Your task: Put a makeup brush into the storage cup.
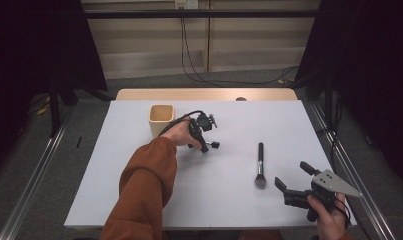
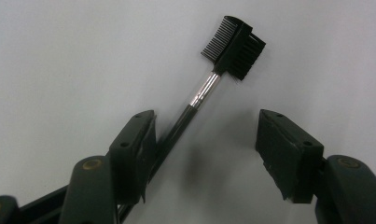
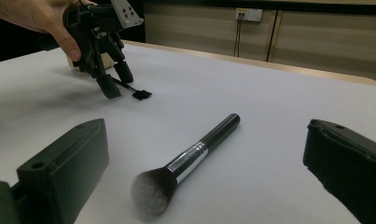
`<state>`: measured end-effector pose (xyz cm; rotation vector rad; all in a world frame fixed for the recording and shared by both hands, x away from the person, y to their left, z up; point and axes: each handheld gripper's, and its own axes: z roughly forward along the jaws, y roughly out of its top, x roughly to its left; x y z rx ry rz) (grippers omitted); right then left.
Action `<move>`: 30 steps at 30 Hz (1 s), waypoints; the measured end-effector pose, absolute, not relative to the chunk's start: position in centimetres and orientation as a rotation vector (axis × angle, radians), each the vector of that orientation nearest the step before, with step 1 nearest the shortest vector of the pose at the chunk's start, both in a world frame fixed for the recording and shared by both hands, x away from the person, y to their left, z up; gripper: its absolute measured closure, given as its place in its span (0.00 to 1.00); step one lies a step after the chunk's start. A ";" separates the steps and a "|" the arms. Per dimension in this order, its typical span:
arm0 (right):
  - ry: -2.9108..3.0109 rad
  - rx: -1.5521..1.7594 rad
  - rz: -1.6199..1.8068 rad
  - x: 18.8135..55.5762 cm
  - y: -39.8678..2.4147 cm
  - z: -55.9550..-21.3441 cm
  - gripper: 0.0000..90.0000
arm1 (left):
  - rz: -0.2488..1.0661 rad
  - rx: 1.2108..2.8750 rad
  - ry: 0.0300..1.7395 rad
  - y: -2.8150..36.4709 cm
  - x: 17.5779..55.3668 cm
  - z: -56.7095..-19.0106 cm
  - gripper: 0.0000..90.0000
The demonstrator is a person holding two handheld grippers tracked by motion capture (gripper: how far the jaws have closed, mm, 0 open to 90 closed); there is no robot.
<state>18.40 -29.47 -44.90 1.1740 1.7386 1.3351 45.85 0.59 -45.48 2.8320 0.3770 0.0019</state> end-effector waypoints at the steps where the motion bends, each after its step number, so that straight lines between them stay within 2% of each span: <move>1: 1.740 1.170 1.335 18.4 -29.5 -44.9 0.00 | 0.001 2.826 0.383 0.6 45.8 -45.5 0.44; 9: 1.743 1.172 1.334 18.5 -29.4 -44.9 0.00 | -0.024 2.842 0.380 0.4 45.7 -45.3 0.52; 13: 1.745 1.168 1.335 18.4 -29.4 -44.9 0.00 | -0.031 2.869 0.373 0.1 45.7 -45.2 0.62; 30: 1.746 1.172 1.331 18.3 -29.5 -44.9 0.00 | -0.071 2.913 0.321 -0.3 45.4 -45.0 0.95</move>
